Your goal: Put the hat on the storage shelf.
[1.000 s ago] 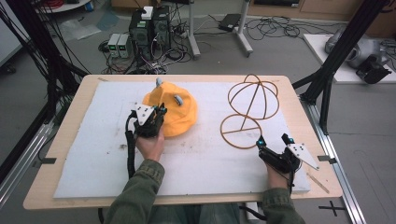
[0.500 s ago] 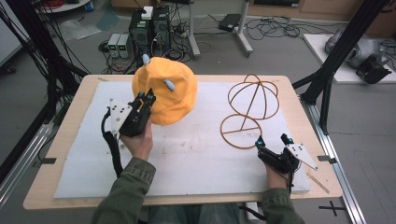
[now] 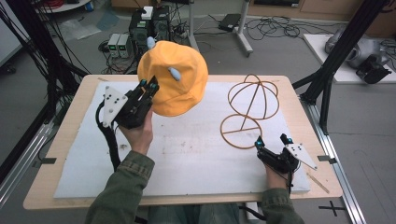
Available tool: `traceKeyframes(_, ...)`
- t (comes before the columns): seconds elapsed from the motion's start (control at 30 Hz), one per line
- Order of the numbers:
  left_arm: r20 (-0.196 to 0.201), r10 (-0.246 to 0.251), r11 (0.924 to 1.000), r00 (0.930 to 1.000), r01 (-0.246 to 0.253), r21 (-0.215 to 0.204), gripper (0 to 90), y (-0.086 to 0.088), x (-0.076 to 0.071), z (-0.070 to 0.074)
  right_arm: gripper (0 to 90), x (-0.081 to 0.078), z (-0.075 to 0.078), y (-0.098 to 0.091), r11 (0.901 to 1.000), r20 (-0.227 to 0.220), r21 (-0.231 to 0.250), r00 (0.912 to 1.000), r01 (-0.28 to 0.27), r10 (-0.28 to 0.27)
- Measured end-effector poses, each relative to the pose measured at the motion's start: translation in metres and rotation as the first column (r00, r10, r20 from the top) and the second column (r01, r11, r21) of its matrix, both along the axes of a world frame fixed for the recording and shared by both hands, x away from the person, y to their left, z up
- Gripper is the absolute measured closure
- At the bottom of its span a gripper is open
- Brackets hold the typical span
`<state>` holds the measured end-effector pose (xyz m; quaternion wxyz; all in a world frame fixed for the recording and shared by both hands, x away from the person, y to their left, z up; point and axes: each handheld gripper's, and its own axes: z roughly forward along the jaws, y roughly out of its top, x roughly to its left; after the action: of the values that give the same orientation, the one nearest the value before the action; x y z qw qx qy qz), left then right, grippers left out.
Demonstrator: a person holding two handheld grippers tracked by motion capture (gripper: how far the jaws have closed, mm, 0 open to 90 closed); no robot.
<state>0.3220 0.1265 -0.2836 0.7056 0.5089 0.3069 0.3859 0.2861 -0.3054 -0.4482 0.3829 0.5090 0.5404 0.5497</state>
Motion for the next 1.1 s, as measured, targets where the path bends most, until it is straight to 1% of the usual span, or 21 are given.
traceKeyframes(0.03, 0.005, -0.023, 0.9997, 0.9997, 0.023, 0.001, 86.8, -0.005, 0.003, 0.007, 5.8, 0.0, 0.0, 0.0, 1.0, 0.0, 0.0, 1.0, 0.0, 0.0)
traceKeyframes(0.2, 0.026, -0.087, 0.996, 0.9959, 0.086, 0.023, 86.9, -0.028, 0.012, 0.035, 5.8, 0.0, 0.0, 0.001, 1.0, -0.001, 0.0, 1.0, -0.008, 0.008)
traceKeyframes(0.27, 0.025, -0.136, 0.9901, 0.9904, 0.135, 0.036, 86.8, -0.041, 0.017, 0.045, 5.7, 0.0, -0.001, 0.001, 1.0, -0.004, -0.002, 1.0, -0.008, 0.008)
traceKeyframes(0.3, 0.018, -0.165, 0.9857, 0.9861, 0.165, 0.035, 86.8, -0.047, 0.019, 0.05, 5.7, 0.0, -0.001, 0.001, 1.0, -0.004, -0.002, 1.0, -0.008, 0.008)
traceKeyframes(0.33, 0.009, -0.203, 0.9786, 0.9792, 0.202, 0.04, 86.9, -0.053, 0.022, 0.055, 5.8, 0.0, -0.001, 0.001, 1.0, -0.005, -0.001, 1.0, -0.008, 0.008)
traceKeyframes(0.4, -0.007, -0.253, 0.9653, 0.9673, 0.253, 0.064, 86.9, -0.068, 0.028, 0.062, 5.8, 0.0, -0.001, 0.0, 0.9999, -0.001, -0.005, 1.0, -0.009, 0.009)
traceKeyframes(0.43, -0.016, -0.284, 0.9554, 0.9588, 0.284, 0.08, 86.9, -0.077, 0.032, 0.065, 5.8, 0.0, -0.001, 0.0, 1.0, 0.003, -0.005, 1.0, -0.008, 0.008)
traceKeyframes(0.47, -0.026, -0.301, 0.9488, 0.9533, 0.302, 0.093, 86.9, -0.083, 0.035, 0.066, 5.7, 0.0, 0.0, 0.001, 0.9999, -0.001, 0.008, 1.0, -0.008, 0.008)
traceKeyframes(0.53, -0.047, -0.335, 0.9331, 0.9409, 0.339, 0.122, 86.9, -0.101, 0.041, 0.067, 5.8, -0.001, 0.0, 0.0, 1.0, 0.001, 0.004, 1.0, -0.009, 0.009)
traceKeyframes(0.57, -0.057, -0.359, 0.9223, 0.9315, 0.364, 0.131, 86.9, -0.111, 0.043, 0.066, 5.8, -0.001, 0.0, 0.0, 0.9999, 0.001, 0.006, 1.0, -0.009, 0.009)
traceKeyframes(0.6, -0.062, -0.37, 0.917, 0.9271, 0.375, 0.137, 86.9, -0.117, 0.045, 0.065, 5.8, -0.001, -0.001, 0.0, 0.9999, 0.003, 0.005, 0.9999, -0.011, 0.011)
traceKeyframes(0.63, -0.07, -0.392, 0.9065, 0.9175, 0.398, 0.142, 86.9, -0.125, 0.048, 0.063, 5.7, -0.001, -0.001, 0.0, 0.9999, 0.005, -0.005, 0.9999, -0.012, 0.012)
traceKeyframes(0.67, -0.077, -0.407, 0.8989, 0.9102, 0.414, 0.143, 86.9, -0.133, 0.05, 0.061, 5.7, -0.001, -0.001, 0.0, 0.9999, 0.003, -0.005, 0.9999, -0.016, 0.016)
traceKeyframes(0.73, -0.101, -0.454, 0.8749, 0.8854, 0.464, 0.138, 86.9, -0.145, 0.055, 0.056, 5.8, -0.001, -0.001, 0.0, 0.9998, 0.003, -0.006, 0.9998, -0.017, 0.017)
traceKeyframes(0.8, -0.116, -0.474, 0.8598, 0.8729, 0.487, 0.153, 86.9, -0.155, 0.06, 0.05, 5.8, -0.001, -0.001, 0.0, 0.9998, 0.003, -0.006, 0.9998, -0.019, 0.019)
traceKeyframes(0.83, -0.124, -0.48, 0.854, 0.8683, 0.495, 0.16, 86.9, -0.16, 0.061, 0.048, 5.7, -0.001, -0.001, 0.0, 0.9997, 0.007, -0.01, 0.9998, -0.021, 0.021)
traceKeyframes(0.87, -0.127, -0.478, 0.8539, 0.8694, 0.493, 0.166, 86.8, -0.163, 0.062, 0.045, 5.8, -0.001, -0.001, 0.0, 0.9997, 0.006, -0.008, 0.9997, -0.023, 0.023)
traceKeyframes(0.9, -0.13, -0.479, 0.8517, 0.8679, 0.496, 0.17, 86.8, -0.165, 0.063, 0.042, 5.8, -0.001, -0.001, 0.0, 0.9997, 0.006, -0.008, 0.9997, -0.023, 0.023)
traceKeyframes(1.0, -0.136, -0.476, 0.8518, 0.8689, 0.494, 0.174, 86.8, -0.169, 0.063, 0.036, 5.8, 0.0, -0.001, 0.0, 0.9998, 0.006, -0.006, 0.9998, -0.02, 0.02)
traceKeyframes(1.03, -0.14, -0.476, 0.8522, 0.8681, 0.495, 0.17, 86.8, -0.17, 0.063, 0.034, 5.8, -0.001, -0.001, 0.0, 0.9997, 0.001, -0.007, 0.9997, -0.025, 0.025)
traceKeyframes(1.1, -0.152, -0.477, 0.849, 0.8658, 0.498, 0.176, 86.8, -0.172, 0.063, 0.031, 5.7, 0.0, -0.001, 0.0, 0.9998, 0.006, -0.008, 0.9998, -0.021, 0.021)
